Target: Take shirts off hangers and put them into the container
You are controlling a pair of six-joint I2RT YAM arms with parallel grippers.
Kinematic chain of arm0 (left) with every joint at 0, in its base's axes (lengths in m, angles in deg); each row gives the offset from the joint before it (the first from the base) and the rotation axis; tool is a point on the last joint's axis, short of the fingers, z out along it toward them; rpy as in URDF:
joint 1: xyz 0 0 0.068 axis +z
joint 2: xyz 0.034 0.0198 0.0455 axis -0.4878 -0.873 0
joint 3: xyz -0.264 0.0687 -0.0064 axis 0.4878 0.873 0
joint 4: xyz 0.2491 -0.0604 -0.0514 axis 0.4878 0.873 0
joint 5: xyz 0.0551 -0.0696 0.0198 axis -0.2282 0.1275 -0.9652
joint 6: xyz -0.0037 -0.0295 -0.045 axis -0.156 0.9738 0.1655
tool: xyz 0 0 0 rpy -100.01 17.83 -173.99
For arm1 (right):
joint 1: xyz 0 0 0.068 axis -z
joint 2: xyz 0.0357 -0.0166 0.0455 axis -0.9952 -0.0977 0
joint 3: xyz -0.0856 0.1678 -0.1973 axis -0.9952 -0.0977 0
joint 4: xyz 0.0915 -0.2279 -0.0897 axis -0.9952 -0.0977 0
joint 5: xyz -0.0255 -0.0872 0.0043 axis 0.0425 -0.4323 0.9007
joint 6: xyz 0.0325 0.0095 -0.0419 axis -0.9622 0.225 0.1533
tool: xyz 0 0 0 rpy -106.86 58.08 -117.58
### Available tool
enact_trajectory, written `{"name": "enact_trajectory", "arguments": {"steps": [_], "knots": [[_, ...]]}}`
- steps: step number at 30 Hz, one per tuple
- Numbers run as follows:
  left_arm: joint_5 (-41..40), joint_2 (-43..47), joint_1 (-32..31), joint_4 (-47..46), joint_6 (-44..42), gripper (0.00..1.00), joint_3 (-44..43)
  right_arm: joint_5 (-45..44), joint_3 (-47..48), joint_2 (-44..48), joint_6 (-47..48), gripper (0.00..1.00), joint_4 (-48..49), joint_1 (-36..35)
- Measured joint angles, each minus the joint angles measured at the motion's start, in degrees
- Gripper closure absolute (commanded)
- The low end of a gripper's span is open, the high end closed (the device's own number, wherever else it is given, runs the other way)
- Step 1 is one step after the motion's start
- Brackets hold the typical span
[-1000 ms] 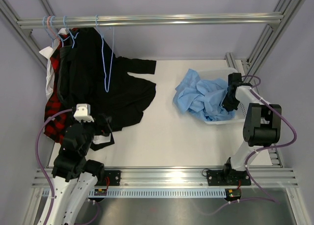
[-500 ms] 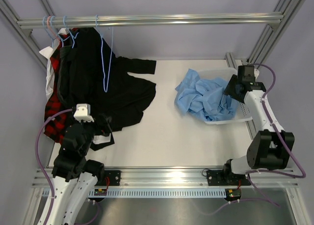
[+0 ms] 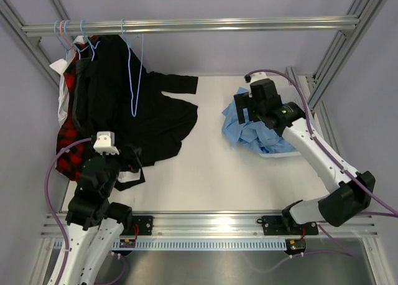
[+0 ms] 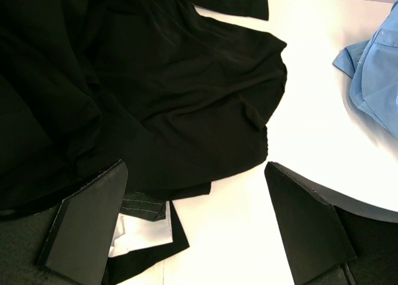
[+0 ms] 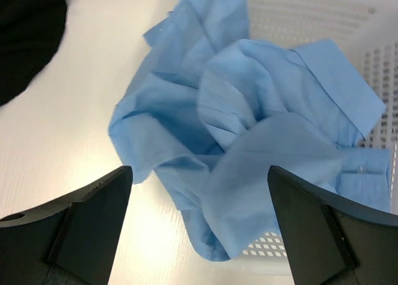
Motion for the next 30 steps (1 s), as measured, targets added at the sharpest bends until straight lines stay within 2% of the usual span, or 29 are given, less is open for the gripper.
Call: {"name": "enact_trajectory", "arguments": {"steps": [5,12,21,30], "knots": [[0.0,0.0,0.0,0.0,0.0,0.01,0.0,-0.7,5.6,-8.2,5.9,0.0,-0.5,-6.3],[0.0,0.0,0.0,0.0,0.0,0.01,0.0,-2.4,11.8,-21.8,12.5,0.0,-2.7,-11.4],[0.0,0.0,0.0,0.0,0.0,0.01,0.0,-9.4,17.2,-34.7,17.6,0.01,-4.9,-11.9],[0.0,0.0,0.0,0.0,0.0,0.01,0.0,-15.5,17.9,-41.1,19.9,0.03,-5.6,-11.9]]}}
